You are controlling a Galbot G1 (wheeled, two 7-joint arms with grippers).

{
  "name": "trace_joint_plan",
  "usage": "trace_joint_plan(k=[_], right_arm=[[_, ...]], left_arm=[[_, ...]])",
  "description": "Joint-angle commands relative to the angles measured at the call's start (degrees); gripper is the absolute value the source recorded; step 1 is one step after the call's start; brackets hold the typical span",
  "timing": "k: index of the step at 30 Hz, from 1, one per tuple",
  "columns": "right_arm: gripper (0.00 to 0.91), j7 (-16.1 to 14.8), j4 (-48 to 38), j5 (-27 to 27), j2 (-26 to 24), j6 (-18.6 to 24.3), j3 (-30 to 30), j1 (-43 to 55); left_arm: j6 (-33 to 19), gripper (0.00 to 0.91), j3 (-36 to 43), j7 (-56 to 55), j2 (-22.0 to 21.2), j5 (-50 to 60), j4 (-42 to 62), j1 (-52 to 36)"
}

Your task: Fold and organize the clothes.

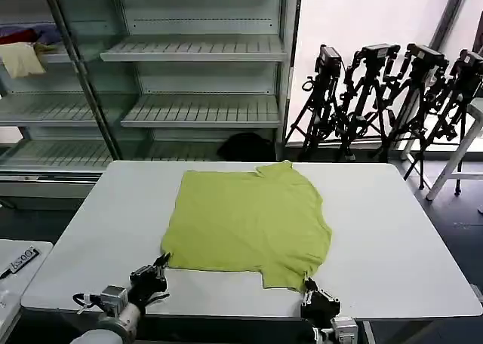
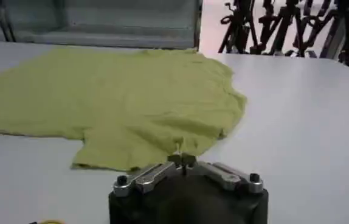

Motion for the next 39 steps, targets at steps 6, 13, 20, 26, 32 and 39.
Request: trace_joint_plan(k=[6,13,20,26,32,39], right_arm=[[0.000,-0.6,-0.3,1.3,0.4,-1.0,2.9,8.2],[0.000,-0.7,-2.1,1.7,0.1,-4.2,3.2,13.6],[0.000,-1.9,-4.6,0.4,0.2,-5.1,1.6,16.2],[0.000,-1.8,-6.9,-0.1,0.3,-5.6,0.2,18.7],[0.000,-1.4,-9.9,-1.2,0.5,-5.9,-0.7,21.9],[0.000,-1.7,-14.9,-2.3,0.3,-6.1,-0.9,26.5]], left_arm=[[1.9,0.000,-0.1,0.5,-2.2,-1.7,0.8,-6.8],[1.0,0.000,0.5,-0.8,-2.7,-3.9,2.8,-10.2],[1.7,0.000,1.1,-1.9,-3.8,-3.5,5.1,-14.3],[2.2,0.000,1.1,-2.7,-3.7,-2.5,6.4,-16.5],[2.6,0.000,1.1,-2.7,-3.3,-1.6,8.3,-18.3],[2.7,0.000,2.9,-1.9,-3.7,1.1,12.4,-19.8]])
